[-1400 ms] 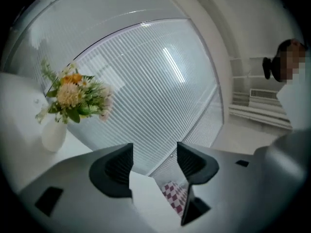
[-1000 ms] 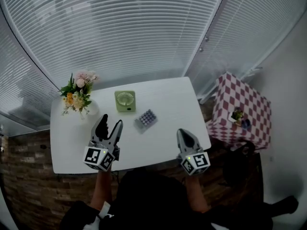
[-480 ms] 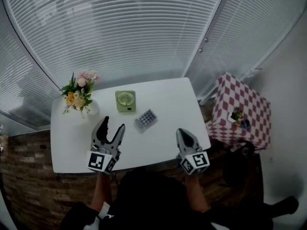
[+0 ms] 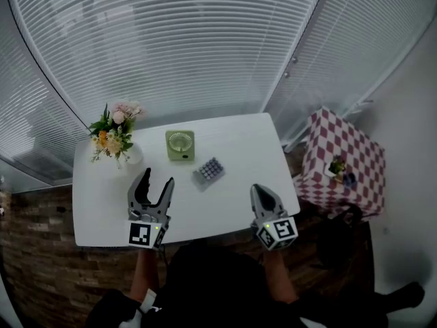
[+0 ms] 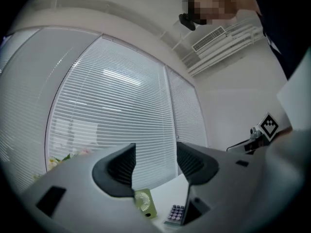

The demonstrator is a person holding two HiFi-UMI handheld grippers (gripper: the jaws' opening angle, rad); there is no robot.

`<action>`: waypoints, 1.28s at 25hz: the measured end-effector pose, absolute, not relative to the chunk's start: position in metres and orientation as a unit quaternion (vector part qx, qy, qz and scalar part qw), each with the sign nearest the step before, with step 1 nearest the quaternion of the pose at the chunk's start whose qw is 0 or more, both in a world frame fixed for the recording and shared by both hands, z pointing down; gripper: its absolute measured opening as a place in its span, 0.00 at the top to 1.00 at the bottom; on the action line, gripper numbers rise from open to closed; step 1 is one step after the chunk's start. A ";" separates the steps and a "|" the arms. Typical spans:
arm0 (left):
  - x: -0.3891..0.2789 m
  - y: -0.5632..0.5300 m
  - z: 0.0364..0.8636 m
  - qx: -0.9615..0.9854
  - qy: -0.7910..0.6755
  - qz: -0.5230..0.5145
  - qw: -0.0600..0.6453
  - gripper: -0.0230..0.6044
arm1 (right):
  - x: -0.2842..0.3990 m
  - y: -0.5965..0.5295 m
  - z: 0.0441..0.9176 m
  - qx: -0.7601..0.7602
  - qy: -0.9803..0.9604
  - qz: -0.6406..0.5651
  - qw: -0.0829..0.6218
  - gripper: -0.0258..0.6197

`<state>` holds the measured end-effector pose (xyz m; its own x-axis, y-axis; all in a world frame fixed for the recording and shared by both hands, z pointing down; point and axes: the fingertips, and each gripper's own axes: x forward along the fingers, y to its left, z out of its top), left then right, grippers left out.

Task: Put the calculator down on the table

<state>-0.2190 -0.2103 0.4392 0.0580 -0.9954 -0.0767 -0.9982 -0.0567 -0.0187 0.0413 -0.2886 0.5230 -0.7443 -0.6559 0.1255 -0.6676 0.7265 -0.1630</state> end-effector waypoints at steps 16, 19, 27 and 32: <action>-0.219 -0.213 0.442 -0.720 0.692 0.002 0.051 0.95 | 0.040 -0.291 0.520 0.357 -0.929 0.092 0.028 0.95; -0.218 -0.214 0.444 -0.722 0.691 0.000 0.046 0.95 | 0.039 -0.291 0.520 0.360 -0.929 0.073 0.043 0.95; -0.216 -0.211 0.446 -0.725 0.687 0.002 0.043 0.95 | 0.034 -0.281 0.511 0.354 -0.933 0.011 0.066 0.95; -0.219 -0.208 0.447 -0.726 0.686 0.003 0.038 0.95 | 0.029 -0.277 0.506 0.350 -0.935 0.006 0.063 0.95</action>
